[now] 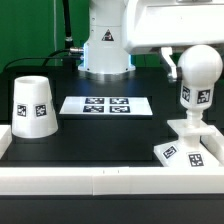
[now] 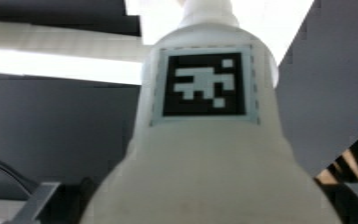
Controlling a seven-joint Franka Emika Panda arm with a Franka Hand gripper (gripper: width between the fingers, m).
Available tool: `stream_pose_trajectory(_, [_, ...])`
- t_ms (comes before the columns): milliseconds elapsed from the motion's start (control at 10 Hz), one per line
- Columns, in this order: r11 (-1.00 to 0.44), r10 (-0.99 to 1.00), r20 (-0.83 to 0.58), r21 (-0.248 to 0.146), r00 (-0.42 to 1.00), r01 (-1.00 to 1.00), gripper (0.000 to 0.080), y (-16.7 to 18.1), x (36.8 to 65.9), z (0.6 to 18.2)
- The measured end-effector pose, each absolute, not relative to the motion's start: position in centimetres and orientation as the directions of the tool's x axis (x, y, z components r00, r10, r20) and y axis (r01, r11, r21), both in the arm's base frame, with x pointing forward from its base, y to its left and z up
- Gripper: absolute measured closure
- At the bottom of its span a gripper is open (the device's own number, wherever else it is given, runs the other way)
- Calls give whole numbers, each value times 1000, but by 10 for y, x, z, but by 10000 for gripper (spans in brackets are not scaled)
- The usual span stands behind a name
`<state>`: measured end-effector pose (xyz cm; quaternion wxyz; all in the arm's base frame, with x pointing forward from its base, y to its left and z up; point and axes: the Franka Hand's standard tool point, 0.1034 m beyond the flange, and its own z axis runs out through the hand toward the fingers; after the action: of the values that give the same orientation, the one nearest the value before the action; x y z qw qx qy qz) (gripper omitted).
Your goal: Assemble lamp
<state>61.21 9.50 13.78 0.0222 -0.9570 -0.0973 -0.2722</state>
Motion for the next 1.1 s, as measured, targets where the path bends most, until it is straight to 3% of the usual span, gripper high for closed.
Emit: stream_pose_trajectory(1100, [-978, 191, 508, 24, 840, 207, 225, 85, 602, 128])
